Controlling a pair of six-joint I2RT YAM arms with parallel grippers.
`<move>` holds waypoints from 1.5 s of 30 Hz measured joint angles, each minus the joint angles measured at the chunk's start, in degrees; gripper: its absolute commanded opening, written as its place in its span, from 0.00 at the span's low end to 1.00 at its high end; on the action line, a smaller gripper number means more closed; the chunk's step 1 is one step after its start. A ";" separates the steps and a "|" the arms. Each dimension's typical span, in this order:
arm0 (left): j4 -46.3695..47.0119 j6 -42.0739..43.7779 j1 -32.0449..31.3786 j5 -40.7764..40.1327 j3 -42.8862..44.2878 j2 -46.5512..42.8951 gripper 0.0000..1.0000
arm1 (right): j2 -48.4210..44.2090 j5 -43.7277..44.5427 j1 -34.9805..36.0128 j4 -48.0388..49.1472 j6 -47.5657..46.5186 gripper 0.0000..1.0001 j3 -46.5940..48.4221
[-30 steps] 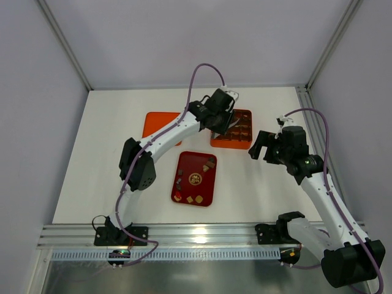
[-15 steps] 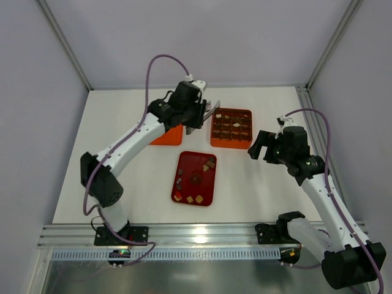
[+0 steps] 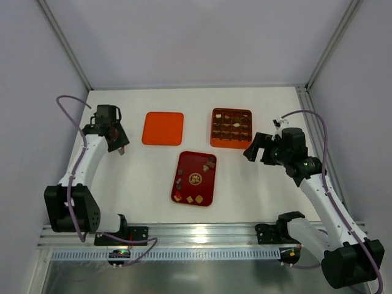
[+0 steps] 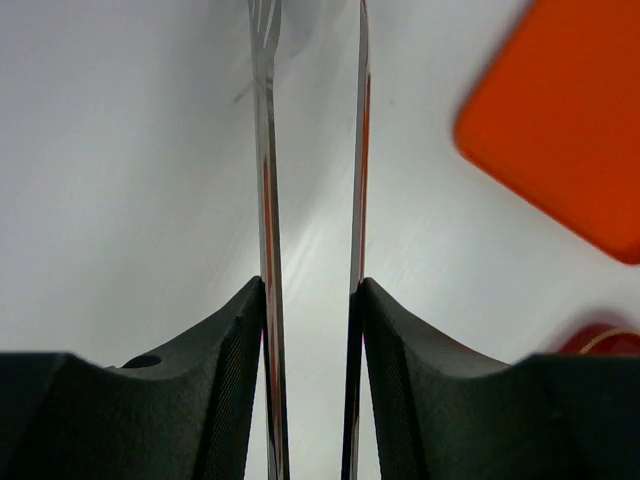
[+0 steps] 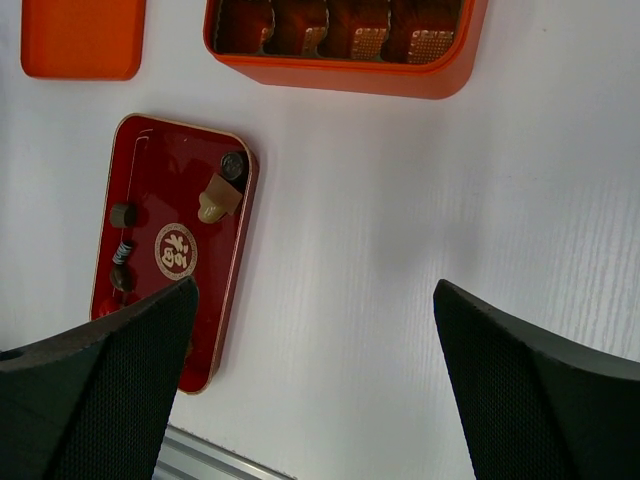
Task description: Pack the chocolate
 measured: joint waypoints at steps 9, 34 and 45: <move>6.99 -2.47 10.86 1.05 0.22 13.27 0.47 | 1.64 -2.75 0.00 2.69 0.37 1.00 -1.57; 5.55 -2.47 13.53 0.35 2.75 21.94 0.82 | 0.83 -3.28 0.00 3.28 0.37 1.00 -2.16; 6.64 0.24 7.45 7.93 23.12 13.75 0.60 | 5.01 -4.87 0.35 3.74 1.62 1.00 -0.96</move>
